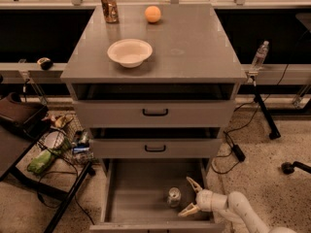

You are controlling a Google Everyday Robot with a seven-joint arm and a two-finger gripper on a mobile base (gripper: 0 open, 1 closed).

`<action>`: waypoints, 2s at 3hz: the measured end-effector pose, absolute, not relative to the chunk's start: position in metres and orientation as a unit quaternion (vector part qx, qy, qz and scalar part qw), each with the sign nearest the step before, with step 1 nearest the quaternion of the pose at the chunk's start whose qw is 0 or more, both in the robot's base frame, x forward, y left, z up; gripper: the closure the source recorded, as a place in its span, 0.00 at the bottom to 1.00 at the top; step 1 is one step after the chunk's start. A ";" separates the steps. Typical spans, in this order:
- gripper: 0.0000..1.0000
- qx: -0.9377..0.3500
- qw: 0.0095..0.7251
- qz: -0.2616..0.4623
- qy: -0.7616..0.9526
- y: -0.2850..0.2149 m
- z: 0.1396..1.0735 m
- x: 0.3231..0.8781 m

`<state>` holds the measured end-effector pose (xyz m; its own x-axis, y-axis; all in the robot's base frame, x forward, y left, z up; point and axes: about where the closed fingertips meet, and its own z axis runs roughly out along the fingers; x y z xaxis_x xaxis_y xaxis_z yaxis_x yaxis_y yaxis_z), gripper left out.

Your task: Pick 7up can from bottom drawer and place on counter

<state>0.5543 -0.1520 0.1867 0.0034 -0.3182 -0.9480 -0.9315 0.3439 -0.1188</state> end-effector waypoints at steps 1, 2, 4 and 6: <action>0.00 -0.494 0.491 0.319 0.643 -0.136 0.171 0.554; 0.18 -0.507 0.462 0.334 0.646 -0.120 0.163 0.556; 0.65 -0.500 0.443 0.365 0.648 -0.088 0.177 0.560; 1.00 -0.422 0.472 0.424 0.648 -0.119 0.337 0.541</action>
Offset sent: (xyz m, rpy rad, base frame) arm 0.0051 0.0445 -0.0301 -0.0634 0.1499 0.1328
